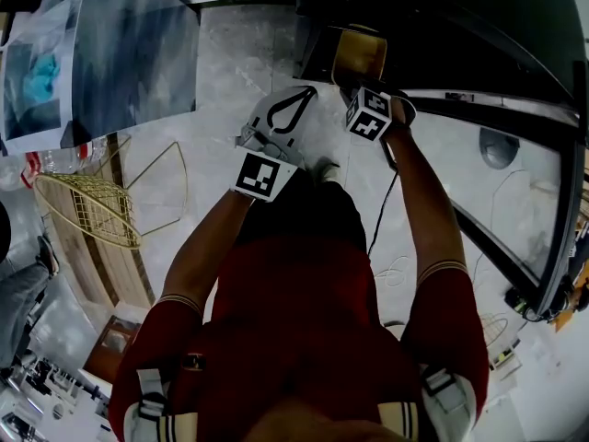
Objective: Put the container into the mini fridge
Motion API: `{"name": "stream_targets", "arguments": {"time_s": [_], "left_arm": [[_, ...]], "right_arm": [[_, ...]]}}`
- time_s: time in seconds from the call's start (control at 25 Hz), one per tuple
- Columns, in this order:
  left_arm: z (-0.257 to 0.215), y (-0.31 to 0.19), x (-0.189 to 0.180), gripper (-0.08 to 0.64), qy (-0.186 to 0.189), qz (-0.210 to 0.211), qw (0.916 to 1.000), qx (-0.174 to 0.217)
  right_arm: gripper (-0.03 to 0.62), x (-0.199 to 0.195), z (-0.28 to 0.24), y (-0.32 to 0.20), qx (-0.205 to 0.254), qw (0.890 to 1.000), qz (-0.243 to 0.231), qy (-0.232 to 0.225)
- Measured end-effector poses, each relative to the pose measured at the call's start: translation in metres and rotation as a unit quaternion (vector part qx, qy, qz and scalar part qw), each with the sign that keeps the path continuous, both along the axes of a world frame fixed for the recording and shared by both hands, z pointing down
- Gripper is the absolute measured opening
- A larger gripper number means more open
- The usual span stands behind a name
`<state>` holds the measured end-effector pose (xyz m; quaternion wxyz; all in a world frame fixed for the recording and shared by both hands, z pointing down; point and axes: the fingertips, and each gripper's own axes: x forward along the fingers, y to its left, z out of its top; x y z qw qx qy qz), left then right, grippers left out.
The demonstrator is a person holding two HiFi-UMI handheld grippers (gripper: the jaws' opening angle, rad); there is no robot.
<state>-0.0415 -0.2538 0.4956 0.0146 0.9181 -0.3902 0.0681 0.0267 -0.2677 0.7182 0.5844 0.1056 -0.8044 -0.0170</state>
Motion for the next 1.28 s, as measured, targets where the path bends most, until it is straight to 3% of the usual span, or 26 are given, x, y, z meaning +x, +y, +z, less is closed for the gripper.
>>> {"name": "stream_targets", "arguments": {"time_s": [0.36, 1.0, 1.28], "left_arm": [[0.011, -0.012, -0.012, 0.008, -0.015, -0.002, 0.9999, -0.004], [0.012, -0.021, -0.017, 0.008, -0.016, -0.011, 0.9997, -0.015], [0.013, -0.018, -0.015, 0.008, -0.019, -0.01, 0.9997, -0.015]], "right_arm": [[0.002, 0.006, 0.026, -0.024, 0.006, 0.999, -0.02, 0.025], [0.012, 0.005, 0.034, -0.064, 0.033, 0.999, -0.011, 0.031], [0.101, 0.003, 0.025, -0.076, 0.077, 0.997, 0.01, 0.023]]}}
